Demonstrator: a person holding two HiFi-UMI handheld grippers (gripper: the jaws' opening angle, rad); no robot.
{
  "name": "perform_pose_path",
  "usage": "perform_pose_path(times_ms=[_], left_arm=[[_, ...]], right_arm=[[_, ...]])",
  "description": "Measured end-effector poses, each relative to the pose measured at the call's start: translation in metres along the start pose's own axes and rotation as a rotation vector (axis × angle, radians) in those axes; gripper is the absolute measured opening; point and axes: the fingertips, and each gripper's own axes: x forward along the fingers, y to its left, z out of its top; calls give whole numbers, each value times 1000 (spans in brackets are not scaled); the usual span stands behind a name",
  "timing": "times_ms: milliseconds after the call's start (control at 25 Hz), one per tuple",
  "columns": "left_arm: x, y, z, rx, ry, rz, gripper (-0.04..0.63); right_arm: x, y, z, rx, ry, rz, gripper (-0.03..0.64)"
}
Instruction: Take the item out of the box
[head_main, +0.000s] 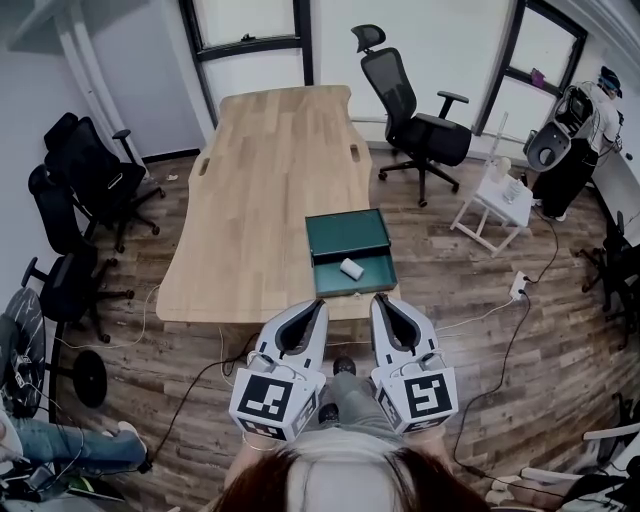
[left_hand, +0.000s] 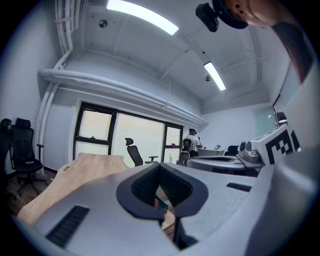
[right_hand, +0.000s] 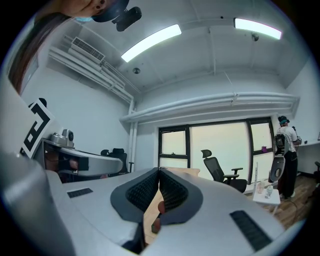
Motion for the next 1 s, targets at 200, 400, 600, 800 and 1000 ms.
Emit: perform_pose_path(times_ms=[200, 400, 600, 800, 1000], left_arm=[[17, 8, 4, -4, -5, 7, 8], [36, 15, 9, -1, -9, 11, 8], [55, 25, 11, -6, -9, 14, 8], [73, 34, 10, -13, -4, 20, 8], [90, 42, 9, -17, 4, 28, 8]], right_arm=[[15, -12, -3, -11, 9, 4, 25], [30, -26, -6, -13, 17, -2, 25], [49, -37, -13, -37, 41, 7, 25], [68, -45, -20, -41, 67, 26, 26], [85, -54, -32, -44, 101, 49, 26]])
